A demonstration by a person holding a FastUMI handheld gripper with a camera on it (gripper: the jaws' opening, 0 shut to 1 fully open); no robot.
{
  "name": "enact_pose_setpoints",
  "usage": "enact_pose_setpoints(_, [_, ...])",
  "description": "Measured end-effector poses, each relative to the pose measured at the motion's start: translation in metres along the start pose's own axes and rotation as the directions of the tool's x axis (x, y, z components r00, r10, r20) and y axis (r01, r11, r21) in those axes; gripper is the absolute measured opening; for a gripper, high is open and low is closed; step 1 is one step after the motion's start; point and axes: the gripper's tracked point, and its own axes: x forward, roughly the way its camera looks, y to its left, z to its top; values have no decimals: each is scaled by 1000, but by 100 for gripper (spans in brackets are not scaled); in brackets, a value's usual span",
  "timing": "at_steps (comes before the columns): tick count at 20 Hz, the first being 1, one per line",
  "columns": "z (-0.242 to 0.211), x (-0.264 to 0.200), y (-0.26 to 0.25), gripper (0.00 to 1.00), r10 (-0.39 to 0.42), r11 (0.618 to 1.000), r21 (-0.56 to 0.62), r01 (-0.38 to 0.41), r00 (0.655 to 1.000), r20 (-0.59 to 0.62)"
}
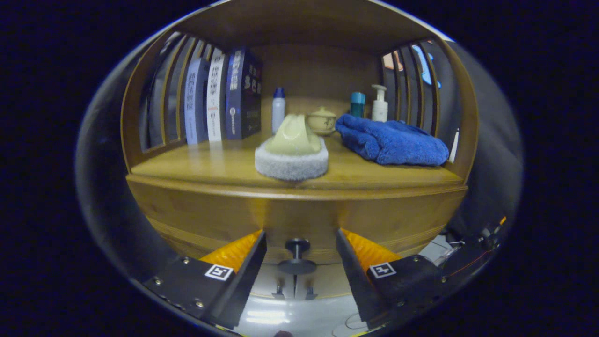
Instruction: Pull open the drawer, take out the items inside it, and place them on the countertop above the cabinet.
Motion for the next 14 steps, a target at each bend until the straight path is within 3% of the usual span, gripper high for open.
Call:
enact_pose_setpoints(2, [-11,3,-5,89,-17,996,-89,13,999,-45])
enact_pose_setpoints(4, [-10,1,3,86,32,991,-128,-38,998,-47])
enact_pose_setpoints(9, [18,-26,23,83,202,978,-59,-198,978,61])
enact_pose_setpoints(12, [37,-49,8,72,175,984,-55,-169,972,156])
enact_pose_setpoints(14, [56,-68,-3,72,150,989,-28,-148,963,225])
